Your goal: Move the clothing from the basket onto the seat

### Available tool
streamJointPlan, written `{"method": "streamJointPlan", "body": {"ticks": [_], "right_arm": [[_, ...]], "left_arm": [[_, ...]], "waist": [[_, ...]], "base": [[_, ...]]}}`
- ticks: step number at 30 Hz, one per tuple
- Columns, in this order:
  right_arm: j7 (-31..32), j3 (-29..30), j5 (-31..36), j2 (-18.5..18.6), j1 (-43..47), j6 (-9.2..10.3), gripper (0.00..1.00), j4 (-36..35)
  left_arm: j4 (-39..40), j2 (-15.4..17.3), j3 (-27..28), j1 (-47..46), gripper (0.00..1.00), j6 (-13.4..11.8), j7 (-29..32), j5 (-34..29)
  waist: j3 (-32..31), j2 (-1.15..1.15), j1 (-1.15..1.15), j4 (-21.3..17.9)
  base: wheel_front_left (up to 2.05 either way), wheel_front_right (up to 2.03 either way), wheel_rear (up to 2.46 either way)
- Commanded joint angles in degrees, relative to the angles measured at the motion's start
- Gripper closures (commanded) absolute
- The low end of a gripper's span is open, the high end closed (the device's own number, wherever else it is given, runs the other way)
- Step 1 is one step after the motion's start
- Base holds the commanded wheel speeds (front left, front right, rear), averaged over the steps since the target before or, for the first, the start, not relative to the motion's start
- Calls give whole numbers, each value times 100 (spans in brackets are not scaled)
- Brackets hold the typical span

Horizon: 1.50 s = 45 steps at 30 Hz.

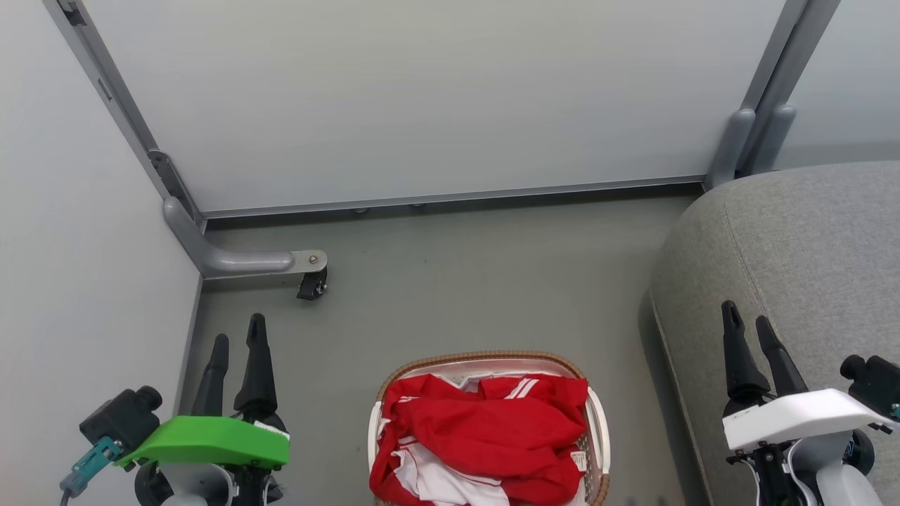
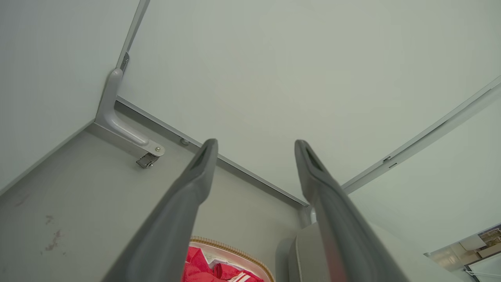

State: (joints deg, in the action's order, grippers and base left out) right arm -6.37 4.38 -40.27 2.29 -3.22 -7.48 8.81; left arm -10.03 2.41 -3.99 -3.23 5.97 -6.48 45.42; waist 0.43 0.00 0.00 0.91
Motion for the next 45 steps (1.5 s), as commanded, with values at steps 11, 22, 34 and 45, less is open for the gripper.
{"method": "streamJointPlan", "body": {"ticks": [11,22,34,45], "right_arm": [[-224,-71,905,48,34,-1,0,132],[-382,-102,1559,55,57,-1,0,234],[-540,-155,2180,60,100,-2,0,259],[-663,-180,2737,65,142,-2,0,311]], "left_arm": [[-224,45,-114,63,0,-25,-212,-954],[-429,50,-140,88,0,-21,-371,-1582],[-617,55,-156,143,0,-14,-528,-2085],[-787,58,-211,170,0,-15,-652,-2485]], "waist": [[-11,0,0,28],[-18,0,0,41],[-27,0,0,62],[-39,0,0,73]], "base": [[0,0,0],[0,0,0],[0,0,0],[0,0,0]]}}
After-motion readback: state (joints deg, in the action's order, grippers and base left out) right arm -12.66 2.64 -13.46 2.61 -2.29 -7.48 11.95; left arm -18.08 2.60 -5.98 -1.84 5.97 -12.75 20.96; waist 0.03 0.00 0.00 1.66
